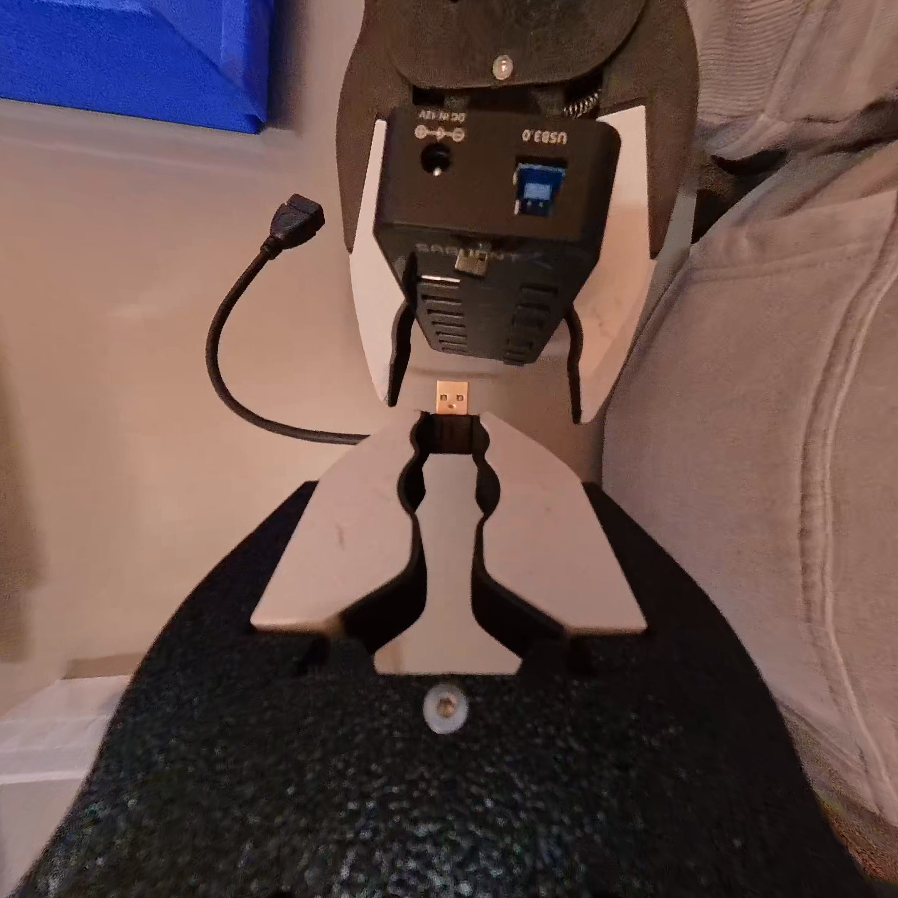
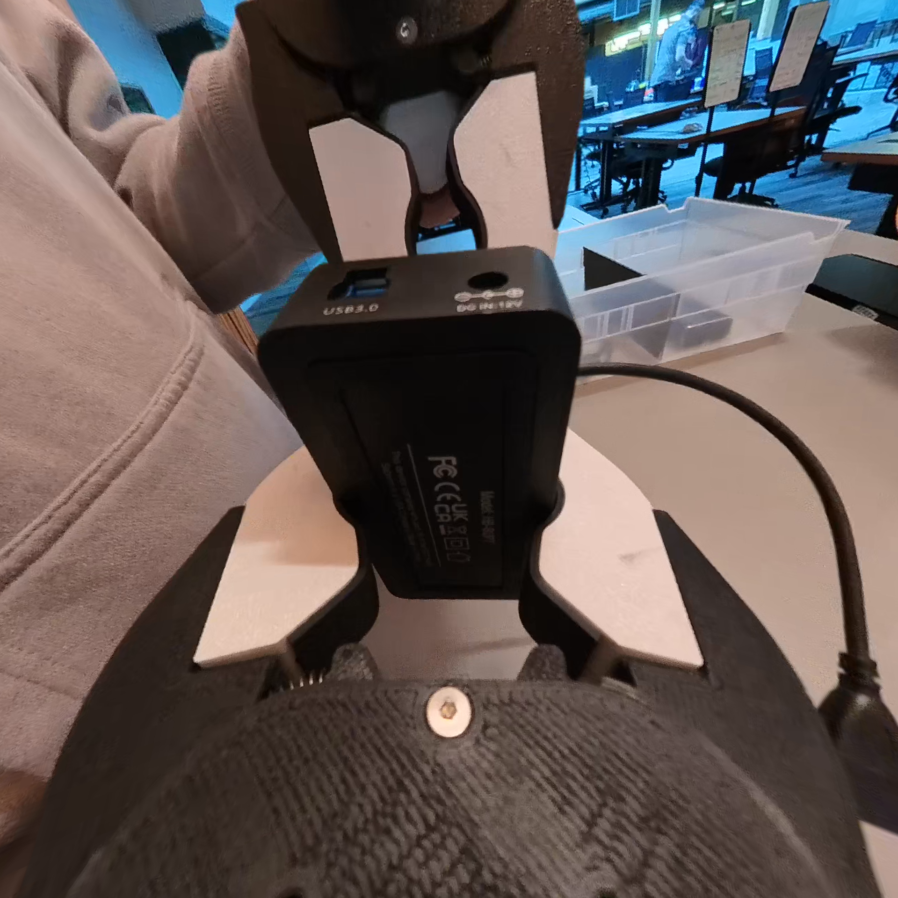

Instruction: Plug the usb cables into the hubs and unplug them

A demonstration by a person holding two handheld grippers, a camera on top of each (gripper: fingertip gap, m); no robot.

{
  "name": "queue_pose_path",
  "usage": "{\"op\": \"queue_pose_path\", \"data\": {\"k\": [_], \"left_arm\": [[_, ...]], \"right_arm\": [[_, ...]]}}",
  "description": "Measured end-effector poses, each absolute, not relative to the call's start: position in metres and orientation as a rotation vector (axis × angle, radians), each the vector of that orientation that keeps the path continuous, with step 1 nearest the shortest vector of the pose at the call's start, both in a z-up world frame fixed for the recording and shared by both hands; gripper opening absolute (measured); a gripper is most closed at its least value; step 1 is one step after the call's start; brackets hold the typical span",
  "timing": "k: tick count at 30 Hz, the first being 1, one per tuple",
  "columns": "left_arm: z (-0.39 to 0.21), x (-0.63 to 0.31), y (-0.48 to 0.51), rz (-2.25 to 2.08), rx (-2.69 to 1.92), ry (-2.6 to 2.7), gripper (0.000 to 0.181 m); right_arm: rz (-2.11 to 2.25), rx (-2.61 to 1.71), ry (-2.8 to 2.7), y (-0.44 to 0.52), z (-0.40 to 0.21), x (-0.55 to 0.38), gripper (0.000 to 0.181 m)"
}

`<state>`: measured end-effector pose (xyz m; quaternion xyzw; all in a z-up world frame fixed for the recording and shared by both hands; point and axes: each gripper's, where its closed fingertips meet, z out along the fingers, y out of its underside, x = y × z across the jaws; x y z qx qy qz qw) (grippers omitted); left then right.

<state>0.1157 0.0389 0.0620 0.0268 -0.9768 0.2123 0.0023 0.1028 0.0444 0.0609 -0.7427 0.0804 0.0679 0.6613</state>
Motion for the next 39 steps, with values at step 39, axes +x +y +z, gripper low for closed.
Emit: {"op": "queue_pose_path", "data": {"k": [39], "left_arm": [[0.055, 0.118, 0.029, 0.549, 0.039, -3.102, 0.016]], "right_arm": [[0.143, -1.742, 0.133, 0.056, 0.053, 0.1, 0.074]]}}
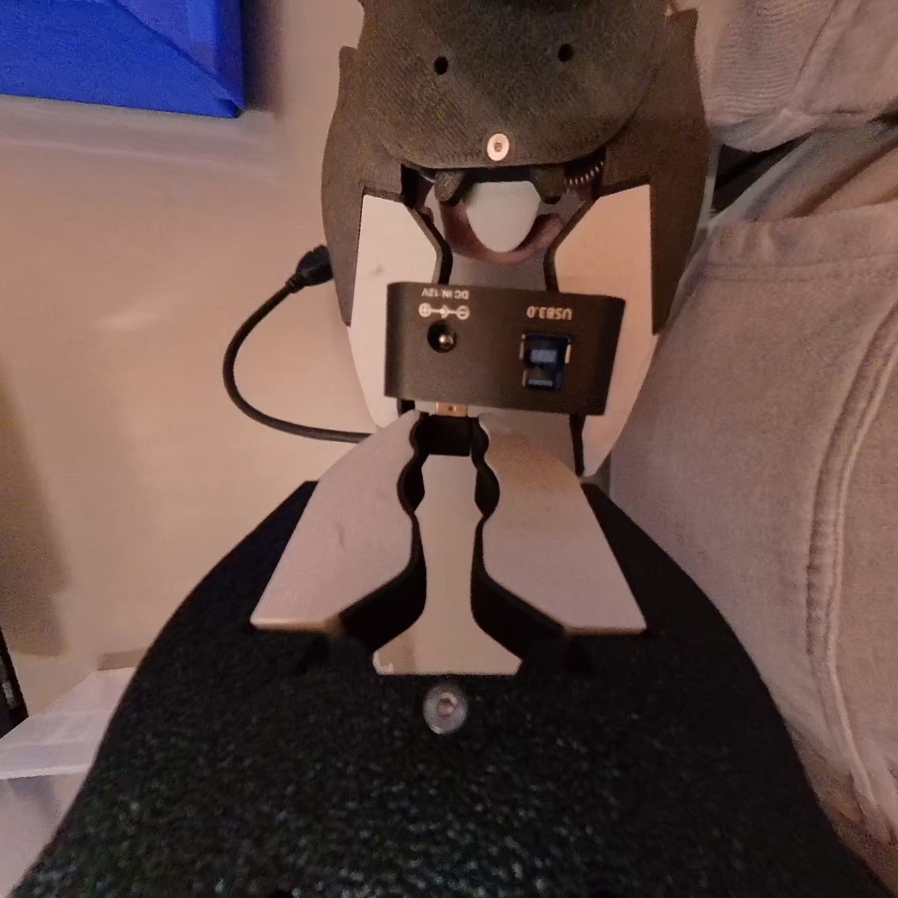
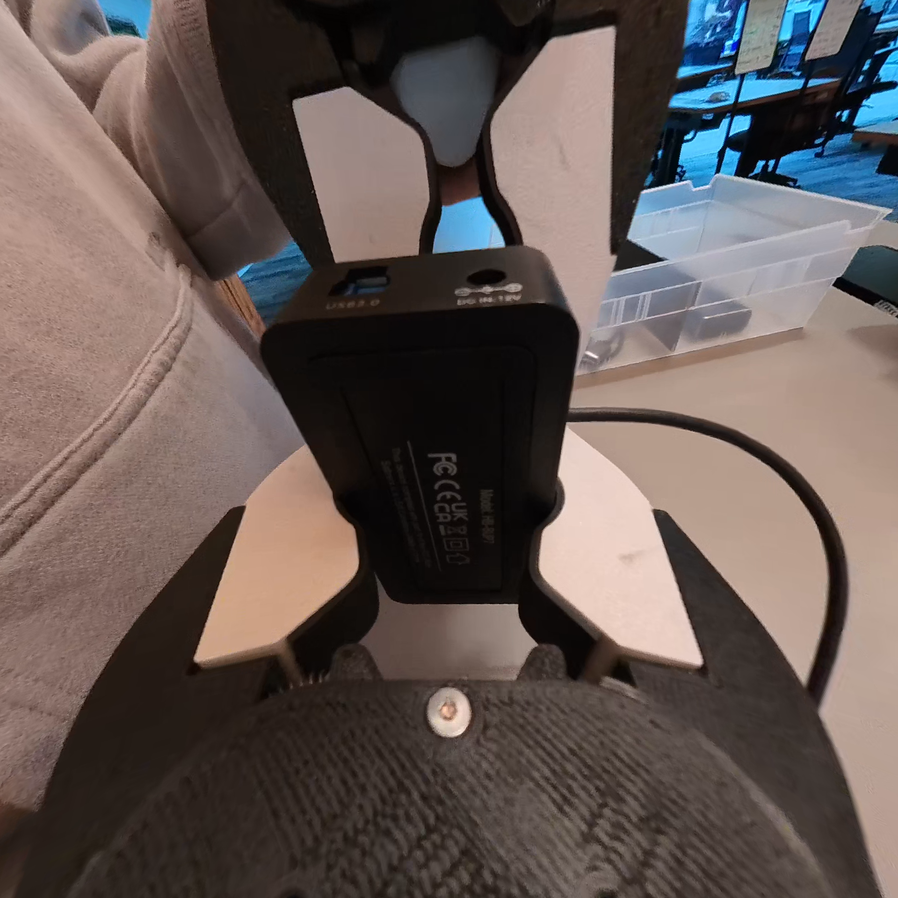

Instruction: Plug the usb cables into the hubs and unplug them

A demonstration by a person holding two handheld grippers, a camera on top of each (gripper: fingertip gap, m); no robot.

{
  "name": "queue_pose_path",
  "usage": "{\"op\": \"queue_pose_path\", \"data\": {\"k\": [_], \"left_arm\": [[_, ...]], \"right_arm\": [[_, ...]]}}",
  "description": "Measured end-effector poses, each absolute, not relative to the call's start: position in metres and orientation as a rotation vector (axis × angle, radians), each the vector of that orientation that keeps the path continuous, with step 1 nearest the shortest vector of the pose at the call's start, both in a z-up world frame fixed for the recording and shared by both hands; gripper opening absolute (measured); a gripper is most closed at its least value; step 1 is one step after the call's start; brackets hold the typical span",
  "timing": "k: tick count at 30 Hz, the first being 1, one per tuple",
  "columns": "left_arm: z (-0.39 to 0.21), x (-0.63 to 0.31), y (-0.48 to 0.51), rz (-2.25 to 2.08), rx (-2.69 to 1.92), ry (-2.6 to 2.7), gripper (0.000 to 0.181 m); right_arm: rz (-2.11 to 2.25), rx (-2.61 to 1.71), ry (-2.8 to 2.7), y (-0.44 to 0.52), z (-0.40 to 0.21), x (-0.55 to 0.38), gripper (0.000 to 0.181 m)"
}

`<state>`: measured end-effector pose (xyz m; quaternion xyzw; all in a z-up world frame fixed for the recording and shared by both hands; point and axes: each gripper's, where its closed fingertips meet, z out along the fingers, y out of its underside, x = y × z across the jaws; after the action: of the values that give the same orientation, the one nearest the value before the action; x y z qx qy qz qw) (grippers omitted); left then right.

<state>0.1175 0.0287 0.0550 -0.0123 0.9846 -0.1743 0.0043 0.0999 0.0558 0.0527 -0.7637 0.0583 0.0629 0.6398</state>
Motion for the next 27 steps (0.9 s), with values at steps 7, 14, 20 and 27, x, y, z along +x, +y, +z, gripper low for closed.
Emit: {"op": "queue_pose_path", "data": {"k": [7, 14, 20, 27], "left_arm": [[0.058, 0.121, 0.02, -0.797, -0.055, 3.038, 0.015], [0.094, 0.141, 0.021, -1.154, -0.315, 2.772, 0.032], [0.102, 0.138, 0.046, -1.629, -1.215, 2.705, 0.039], [0.095, 0.124, 0.032, -2.096, -1.733, 2.749, 0.021]], "right_arm": [[0.149, -1.7, 0.159, 0.05, 0.06, 0.105, 0.074], [0.033, -1.608, 0.213, 0.048, 0.071, 0.118, 0.074], [-0.117, -1.619, 0.195, 0.035, 0.083, 0.127, 0.074], [-0.191, -1.691, 0.092, 0.048, 0.08, 0.122, 0.074]]}}
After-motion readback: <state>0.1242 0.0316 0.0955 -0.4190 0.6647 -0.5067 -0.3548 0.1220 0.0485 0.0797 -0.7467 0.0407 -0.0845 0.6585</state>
